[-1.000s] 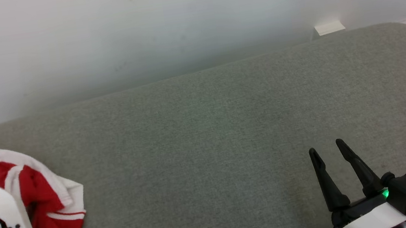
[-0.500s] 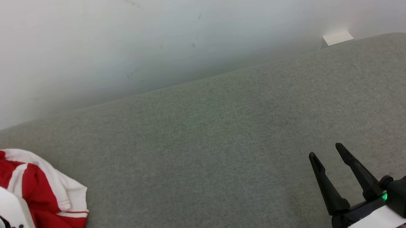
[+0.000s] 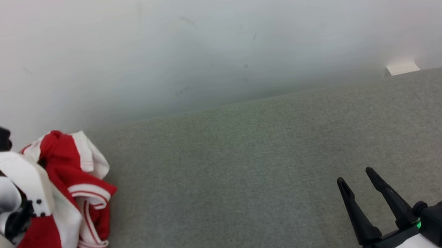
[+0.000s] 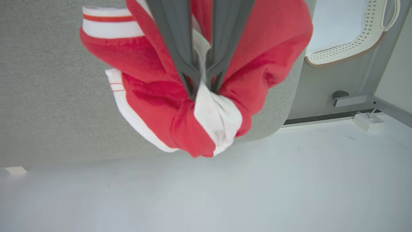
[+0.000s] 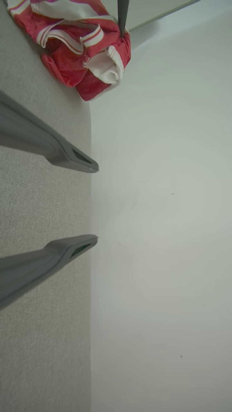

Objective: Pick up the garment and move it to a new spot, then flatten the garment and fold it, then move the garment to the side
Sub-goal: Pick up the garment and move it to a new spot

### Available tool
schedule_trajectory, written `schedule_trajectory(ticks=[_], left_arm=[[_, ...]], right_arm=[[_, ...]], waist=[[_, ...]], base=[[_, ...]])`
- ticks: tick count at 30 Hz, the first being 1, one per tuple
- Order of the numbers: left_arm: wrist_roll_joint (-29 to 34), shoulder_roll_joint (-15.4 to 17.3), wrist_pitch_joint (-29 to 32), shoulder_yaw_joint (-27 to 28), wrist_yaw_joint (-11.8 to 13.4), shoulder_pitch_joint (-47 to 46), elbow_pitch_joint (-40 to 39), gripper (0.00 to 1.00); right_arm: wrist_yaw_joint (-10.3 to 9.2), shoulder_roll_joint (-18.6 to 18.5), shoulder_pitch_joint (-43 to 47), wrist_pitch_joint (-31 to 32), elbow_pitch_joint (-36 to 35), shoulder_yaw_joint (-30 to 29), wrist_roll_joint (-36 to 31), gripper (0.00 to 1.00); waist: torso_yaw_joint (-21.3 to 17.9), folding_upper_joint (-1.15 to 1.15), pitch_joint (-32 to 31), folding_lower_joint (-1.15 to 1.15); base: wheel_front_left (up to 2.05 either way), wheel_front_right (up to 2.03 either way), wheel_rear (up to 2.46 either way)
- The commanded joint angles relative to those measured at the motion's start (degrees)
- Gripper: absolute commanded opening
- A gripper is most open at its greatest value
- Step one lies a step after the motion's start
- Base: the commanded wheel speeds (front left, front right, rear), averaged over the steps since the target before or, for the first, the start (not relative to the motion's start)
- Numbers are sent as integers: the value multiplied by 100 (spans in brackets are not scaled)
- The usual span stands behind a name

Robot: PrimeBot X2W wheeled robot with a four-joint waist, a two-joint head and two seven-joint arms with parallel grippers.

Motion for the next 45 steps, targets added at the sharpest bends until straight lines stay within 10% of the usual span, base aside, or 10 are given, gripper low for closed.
schedule_trajectory(ticks=[1, 26, 40, 41, 42, 45], left_arm=[[-106, 91, -59, -75, 14, -129, -191, 0], [-830, -574, -365, -932, 139, -9, -3895, 0], [-206, -1529, -1677, -1925, 375, 1022, -2070, 0], [-187, -1628, -1825, -1962, 376, 1012, -1820, 19], [-187, -1724, -1927, -2006, 360, 994, -1607, 92], [-107, -1904, -2289, -2075, 304, 796, -1173, 100]], right_arm=[[-10, 2, 49, 4, 21, -11, 5, 100], [-10, -5, -91, 4, -50, -204, -38, 100], [-10, -13, -356, 5, -37, 47, 135, 100], [-10, -14, -351, 4, -25, 46, 146, 100], [-10, -15, -345, 4, -9, 40, 150, 100], [-10, -28, -364, 4, 0, 18, 150, 100]], waist=[[33, 0, -36, 0], [-996, 0, 149, 0], [-1802, 0, 800, 0], [-1807, 0, 814, 0], [-1803, 0, 835, 0], [-1739, 0, 863, 0]], base=[[0, 0, 0], [0, 0, 0], [0, 0, 0], [0, 0, 0], [0, 0, 0], [0, 0, 0]])
